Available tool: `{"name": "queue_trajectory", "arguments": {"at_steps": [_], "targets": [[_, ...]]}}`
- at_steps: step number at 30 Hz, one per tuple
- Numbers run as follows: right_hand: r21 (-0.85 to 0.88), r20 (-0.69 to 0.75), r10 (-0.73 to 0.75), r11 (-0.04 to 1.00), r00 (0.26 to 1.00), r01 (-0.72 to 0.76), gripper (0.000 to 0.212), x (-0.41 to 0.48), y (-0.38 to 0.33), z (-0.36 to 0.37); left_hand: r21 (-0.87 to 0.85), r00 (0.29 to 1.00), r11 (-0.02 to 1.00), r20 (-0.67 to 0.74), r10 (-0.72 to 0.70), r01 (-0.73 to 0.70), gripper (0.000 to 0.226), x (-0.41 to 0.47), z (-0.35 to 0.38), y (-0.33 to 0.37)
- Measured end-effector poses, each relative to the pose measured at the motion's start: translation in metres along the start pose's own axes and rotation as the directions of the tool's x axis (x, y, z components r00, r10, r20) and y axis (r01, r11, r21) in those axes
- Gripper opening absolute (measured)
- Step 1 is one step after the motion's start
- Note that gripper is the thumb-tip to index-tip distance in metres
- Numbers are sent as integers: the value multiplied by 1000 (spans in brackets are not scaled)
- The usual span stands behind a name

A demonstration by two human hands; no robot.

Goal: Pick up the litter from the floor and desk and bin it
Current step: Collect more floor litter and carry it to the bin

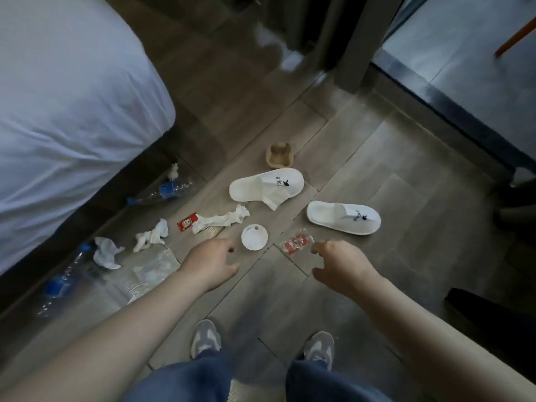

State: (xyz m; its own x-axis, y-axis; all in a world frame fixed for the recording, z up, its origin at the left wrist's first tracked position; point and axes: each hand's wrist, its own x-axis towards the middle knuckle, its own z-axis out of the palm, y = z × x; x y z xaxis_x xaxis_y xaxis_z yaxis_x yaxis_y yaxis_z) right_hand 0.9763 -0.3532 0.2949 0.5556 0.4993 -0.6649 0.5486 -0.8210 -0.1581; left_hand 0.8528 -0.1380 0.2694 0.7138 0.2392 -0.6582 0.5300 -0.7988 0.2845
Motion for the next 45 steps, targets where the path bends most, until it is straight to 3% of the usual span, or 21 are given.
{"name": "queue_trajectory", "arguments": {"at_steps": [9,15,19,23,32,41,45], "targets": [[-150,-51,-146,979,988,137,21,172,11,145,17,986,998,-160,55,-53,36,131,127,-81],[-310,-100,-287,919,953,245,39,250,2,186,98,954,993,-283,93,-67,36,194,170,-131],[-339,-91,-327,898,940,280,43,242,-2,194,130,956,990,-279,87,-52,37,194,175,-142],[-282,-108,-292,926,950,252,46,220,6,198,93,951,996,-309,25,4,39,186,171,-148],[-219,-93,-148,968,985,125,51,219,35,223,113,945,993,-321,61,-26,43,193,182,-144],[-39,-53,77,996,996,-79,74,229,64,239,131,955,990,-283,92,-57,48,202,201,-143],[139,-76,47,990,996,-36,75,239,66,244,112,948,993,-309,73,-40,49,206,198,-145]]}}
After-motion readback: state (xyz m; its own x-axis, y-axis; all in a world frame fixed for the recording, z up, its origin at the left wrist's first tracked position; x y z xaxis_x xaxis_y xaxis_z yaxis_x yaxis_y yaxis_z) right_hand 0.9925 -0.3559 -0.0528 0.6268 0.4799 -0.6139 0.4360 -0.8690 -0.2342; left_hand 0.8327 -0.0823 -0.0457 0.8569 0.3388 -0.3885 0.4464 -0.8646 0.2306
